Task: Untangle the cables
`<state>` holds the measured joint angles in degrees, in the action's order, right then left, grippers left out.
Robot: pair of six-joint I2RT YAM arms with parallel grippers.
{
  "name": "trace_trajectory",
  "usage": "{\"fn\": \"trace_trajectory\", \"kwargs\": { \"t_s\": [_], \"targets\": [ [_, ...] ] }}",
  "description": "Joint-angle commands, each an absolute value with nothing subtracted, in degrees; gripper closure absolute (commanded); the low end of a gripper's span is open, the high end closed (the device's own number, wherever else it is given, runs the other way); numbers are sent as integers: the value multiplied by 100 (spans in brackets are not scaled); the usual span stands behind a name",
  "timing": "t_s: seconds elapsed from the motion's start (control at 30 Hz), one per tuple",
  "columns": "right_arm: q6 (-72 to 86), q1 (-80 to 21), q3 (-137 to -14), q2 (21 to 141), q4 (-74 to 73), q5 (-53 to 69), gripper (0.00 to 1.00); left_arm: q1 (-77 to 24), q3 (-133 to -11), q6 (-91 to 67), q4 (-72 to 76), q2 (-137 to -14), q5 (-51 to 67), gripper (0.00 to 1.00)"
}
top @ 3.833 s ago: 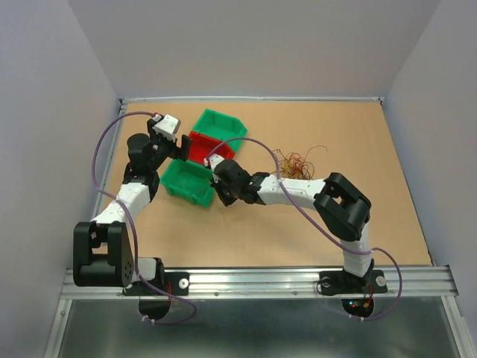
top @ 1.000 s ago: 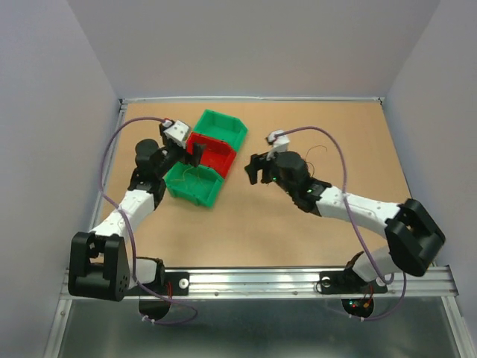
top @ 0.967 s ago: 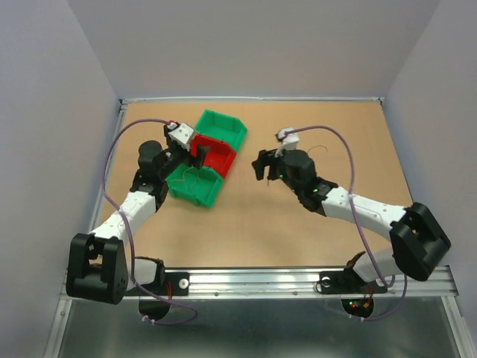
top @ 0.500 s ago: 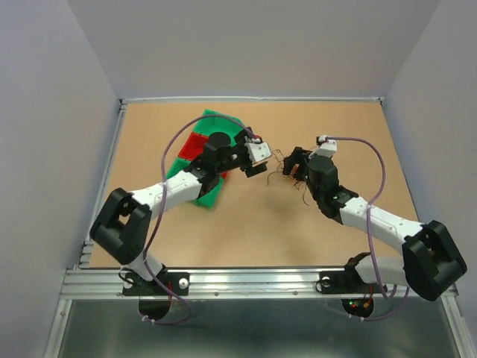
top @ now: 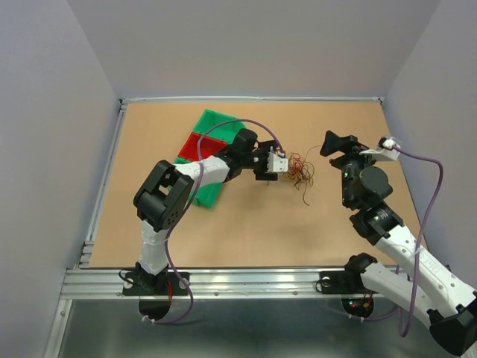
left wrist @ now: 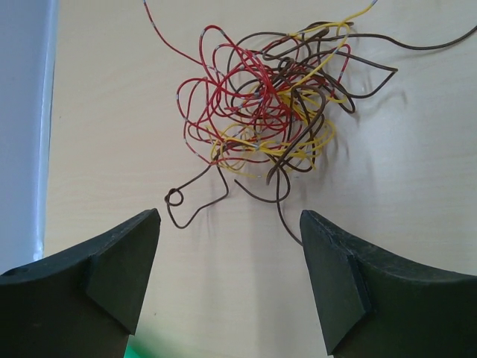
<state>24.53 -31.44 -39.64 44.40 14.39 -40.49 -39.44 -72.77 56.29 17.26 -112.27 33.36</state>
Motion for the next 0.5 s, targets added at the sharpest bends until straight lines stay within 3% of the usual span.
{"fn": "trace_trajectory", "kwargs": {
  "t_s": [0.0, 0.1, 0.2, 0.33, 0.37, 0.4, 0.43, 0.47],
  "targets": [
    [2364, -3103, -3965, 4211, 1143, -4079, 19, -4139, -7681, 5967, 1696, -11232, 3509, 16],
    [2382, -3111, -3718, 4105, 1151, -4078, 19, -4236, -7831, 5846, 1696, -11425, 3481, 23],
    [2373, -3111, -3656, 4122, 1143, -4026, 19, -4342, -7936, 5748, 1487, -11470, 3507, 39],
    [2460, -3111, -3525, 4044, 1134, -3920, 19, -4596, -7595, 5809, 1485, -11286, 3481, 53],
    [2487, -3111, -3472, 3999, 1134, -3903, 19, -4658, -7585, 5783, 1485, -11268, 3420, 63],
    [2522, -3111, -3428, 3964, 1134, -3876, 19, -4719, -7585, 5740, 1485, -11268, 3332, 85],
    [2522, -3111, -3349, 3920, 1134, -3798, 20, -4815, -7637, 5687, 1459, -11268, 3079, 97],
    [2549, -3111, -3323, 3911, 1134, -3771, 20, -4843, -7672, 5443, 1407, -11268, 2963, 100]
  ]
}}
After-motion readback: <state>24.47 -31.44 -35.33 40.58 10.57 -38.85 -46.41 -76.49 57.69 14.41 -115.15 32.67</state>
